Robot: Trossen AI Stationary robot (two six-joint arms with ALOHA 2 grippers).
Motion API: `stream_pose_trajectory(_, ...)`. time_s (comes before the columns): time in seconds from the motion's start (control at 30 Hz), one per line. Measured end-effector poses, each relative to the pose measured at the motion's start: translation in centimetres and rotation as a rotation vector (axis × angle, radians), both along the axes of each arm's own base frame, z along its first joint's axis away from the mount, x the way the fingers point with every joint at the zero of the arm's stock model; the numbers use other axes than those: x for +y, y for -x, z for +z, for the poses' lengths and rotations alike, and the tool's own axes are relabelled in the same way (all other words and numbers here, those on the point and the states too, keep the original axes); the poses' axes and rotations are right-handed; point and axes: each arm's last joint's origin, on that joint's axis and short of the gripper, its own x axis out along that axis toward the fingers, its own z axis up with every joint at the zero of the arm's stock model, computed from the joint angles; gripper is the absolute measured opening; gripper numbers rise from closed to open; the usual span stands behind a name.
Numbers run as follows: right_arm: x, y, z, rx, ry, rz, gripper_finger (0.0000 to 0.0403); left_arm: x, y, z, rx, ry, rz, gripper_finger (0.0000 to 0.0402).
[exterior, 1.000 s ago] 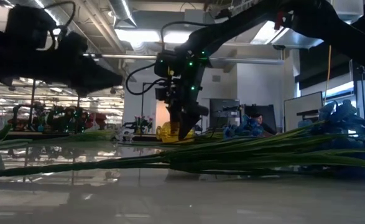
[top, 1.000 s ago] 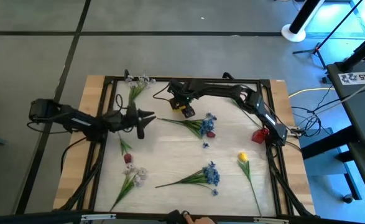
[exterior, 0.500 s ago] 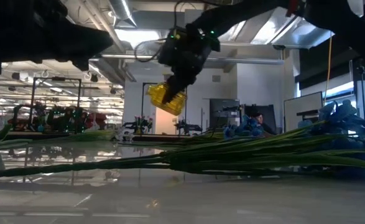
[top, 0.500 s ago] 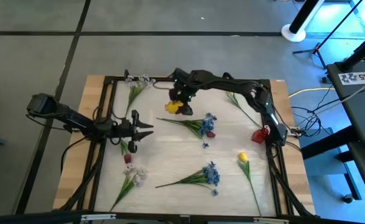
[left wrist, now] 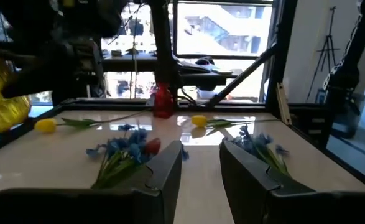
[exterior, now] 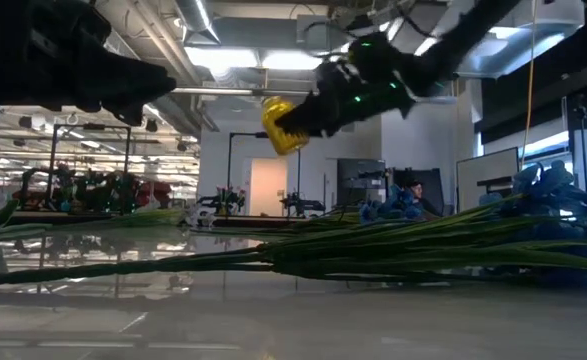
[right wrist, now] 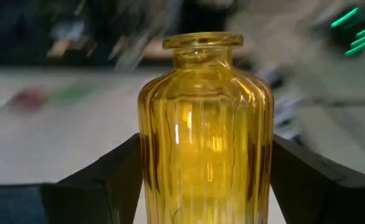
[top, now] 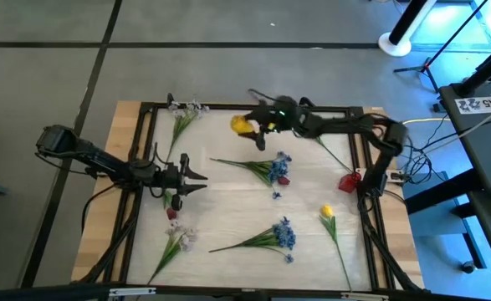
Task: Sort flowers into vase by color
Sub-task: Adjust the yellow vase
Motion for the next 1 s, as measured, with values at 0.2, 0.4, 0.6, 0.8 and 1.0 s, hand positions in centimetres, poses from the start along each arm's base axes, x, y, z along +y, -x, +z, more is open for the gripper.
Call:
stream_pose_trajectory(0.2,3.2,1.8,-2.8,-0.164,0.025,-0.195,0.0294,0.4,-1.6,0.8,0.001,-0.021,-0.007,0.0107)
stream_pose_trajectory(0.4,4.0,2.2,-4.1,-0.103,0.016,-0.28,0.0286,0.9,-4.0,1.0,0.042,-0.054,0.021,0.0107)
stream_pose_trajectory(0.6,4.1,2.4,-6.0,-0.037,-0.019,-0.333,0.0297,1.4,-5.9,0.9,0.043,-0.052,0.055,0.0107)
stream_pose_trajectory(0.8,4.3,3.0,-8.0,0.024,-0.073,-0.336,0.0291,3.3,-6.6,0.3,0.047,0.013,0.144,0.0107)
stream_pose_trajectory(1.0,4.2,3.1,-9.5,0.082,-0.102,-0.369,0.0298,5.7,-8.1,-1.1,0.115,0.053,0.228,0.0108)
